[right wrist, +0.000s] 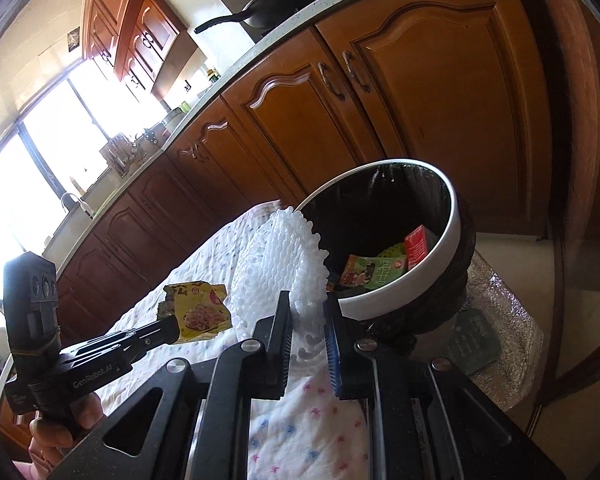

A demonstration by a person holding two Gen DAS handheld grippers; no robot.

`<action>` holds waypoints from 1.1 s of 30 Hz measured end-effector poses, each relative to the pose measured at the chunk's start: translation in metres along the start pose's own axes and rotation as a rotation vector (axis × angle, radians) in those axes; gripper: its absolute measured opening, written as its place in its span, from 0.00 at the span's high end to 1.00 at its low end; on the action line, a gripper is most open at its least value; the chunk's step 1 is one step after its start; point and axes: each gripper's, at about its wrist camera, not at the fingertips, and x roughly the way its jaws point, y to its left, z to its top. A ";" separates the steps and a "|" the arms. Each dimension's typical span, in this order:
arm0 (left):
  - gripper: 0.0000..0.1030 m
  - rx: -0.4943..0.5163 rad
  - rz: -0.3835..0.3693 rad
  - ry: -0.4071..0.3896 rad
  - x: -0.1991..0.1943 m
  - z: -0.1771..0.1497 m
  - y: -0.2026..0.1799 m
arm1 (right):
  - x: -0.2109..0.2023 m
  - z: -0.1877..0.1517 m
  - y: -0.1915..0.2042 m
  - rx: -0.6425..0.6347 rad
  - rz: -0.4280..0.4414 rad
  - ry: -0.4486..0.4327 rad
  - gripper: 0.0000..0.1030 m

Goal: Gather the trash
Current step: 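Carry the yellow wrapper and white foam net over the trash bin, then open both tools to drop the wrapper and foam net into the bin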

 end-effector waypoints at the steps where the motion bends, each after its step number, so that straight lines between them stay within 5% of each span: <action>1: 0.97 0.007 0.000 0.000 0.003 0.004 -0.003 | 0.000 0.003 -0.003 0.000 -0.005 -0.002 0.85; 16: 0.97 0.104 0.017 0.034 0.070 0.058 -0.036 | 0.025 0.053 -0.024 -0.039 -0.082 0.009 0.85; 33: 0.96 0.125 0.033 0.093 0.106 0.069 -0.049 | 0.060 0.068 -0.033 -0.052 -0.121 0.080 0.85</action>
